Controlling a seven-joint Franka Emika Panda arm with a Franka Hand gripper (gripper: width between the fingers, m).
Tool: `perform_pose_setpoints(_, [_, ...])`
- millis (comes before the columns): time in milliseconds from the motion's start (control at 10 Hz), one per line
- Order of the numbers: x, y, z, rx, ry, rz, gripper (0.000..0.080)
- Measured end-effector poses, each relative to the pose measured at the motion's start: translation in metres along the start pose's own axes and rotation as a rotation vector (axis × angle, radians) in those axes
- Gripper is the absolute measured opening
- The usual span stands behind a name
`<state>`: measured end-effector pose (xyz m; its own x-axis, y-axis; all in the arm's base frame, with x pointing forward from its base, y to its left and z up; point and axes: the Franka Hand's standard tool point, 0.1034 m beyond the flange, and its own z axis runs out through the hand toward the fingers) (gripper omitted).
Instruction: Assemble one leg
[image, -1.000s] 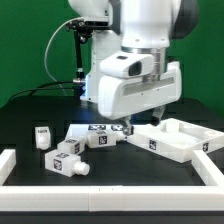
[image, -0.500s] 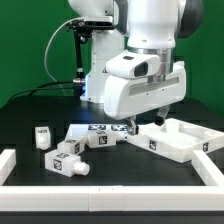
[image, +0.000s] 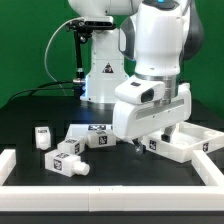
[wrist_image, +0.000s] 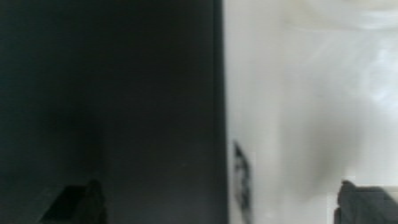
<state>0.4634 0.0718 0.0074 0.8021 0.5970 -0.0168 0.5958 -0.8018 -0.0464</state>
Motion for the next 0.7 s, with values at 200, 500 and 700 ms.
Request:
perform_pose_setpoints(200, [0.0000, -0.0007, 0.0003, 0.001, -0.002, 0.000, 0.0509])
perform_pose_setpoints(500, [-0.0001, -0.0008, 0.0006, 0.002, -0.002, 0.000, 0.0236])
perform_pose_setpoints(700, [-0.0003, -0.0023, 0.0009, 0.003, -0.002, 0.022, 0.0068])
